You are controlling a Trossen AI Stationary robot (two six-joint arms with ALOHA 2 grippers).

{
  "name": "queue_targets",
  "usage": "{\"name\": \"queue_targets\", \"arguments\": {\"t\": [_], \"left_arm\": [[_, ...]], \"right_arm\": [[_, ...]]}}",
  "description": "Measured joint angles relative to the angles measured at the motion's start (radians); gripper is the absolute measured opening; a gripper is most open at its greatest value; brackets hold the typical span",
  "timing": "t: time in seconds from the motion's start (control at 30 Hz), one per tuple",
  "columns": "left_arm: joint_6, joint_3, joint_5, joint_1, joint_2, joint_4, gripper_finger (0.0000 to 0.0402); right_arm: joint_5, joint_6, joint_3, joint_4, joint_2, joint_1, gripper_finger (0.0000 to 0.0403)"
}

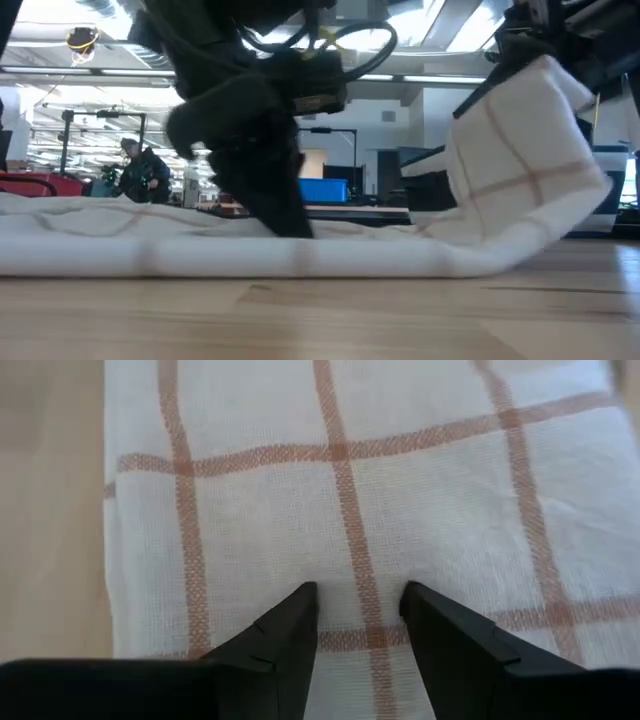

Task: Fold towel
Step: Fold the white squared towel

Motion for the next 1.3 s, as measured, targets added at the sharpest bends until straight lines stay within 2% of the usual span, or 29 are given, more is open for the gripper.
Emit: {"name": "queue_targets", "arguments": {"t": [0.17,0.37,0.47,0.63,0.77,0.9,1.03,1.2,1.3], "left_arm": [[-0.017,-0.016,0.0,0.027,0.019,0.185,0.0147],[-0.01,-0.015,-0.016,0.083,0.055,0.268,0.0147],[-0.004,-0.014,-0.017,0.097,0.064,0.316,0.0147],[0.051,0.006,-0.018,0.096,-0.003,0.281,0.0147],[0.067,0.014,-0.021,0.07,-0.135,0.088,0.0147],[-0.029,0.01,-0.035,0.013,-0.253,-0.183,0.0147],[-0.207,-0.056,-0.045,-0.068,-0.269,-0.32,0.0147],[-0.384,-0.214,-0.046,-0.169,-0.261,-0.2,0.0147],[-0.468,-0.29,-0.095,-0.183,-0.26,-0.078,0.0147]], "right_arm": [[-0.026,-0.033,0.0,0.161,0.047,-0.013,0.0009],[-0.037,-0.053,0.001,0.354,0.137,-0.017,0.0008],[-0.037,-0.054,0.026,0.39,0.188,-0.017,0.0009],[-0.06,-0.121,0.092,0.387,0.239,-0.025,0.001],[-0.049,-0.163,0.113,0.391,0.241,-0.025,0.0008],[-0.044,-0.16,0.113,0.385,0.242,-0.025,0.0011],[-0.032,-0.159,0.113,0.395,0.242,-0.025,0.001],[-0.027,-0.154,0.118,0.422,0.251,-0.025,0.001],[-0.03,-0.149,0.167,0.417,0.283,-0.027,0.0011]]}}
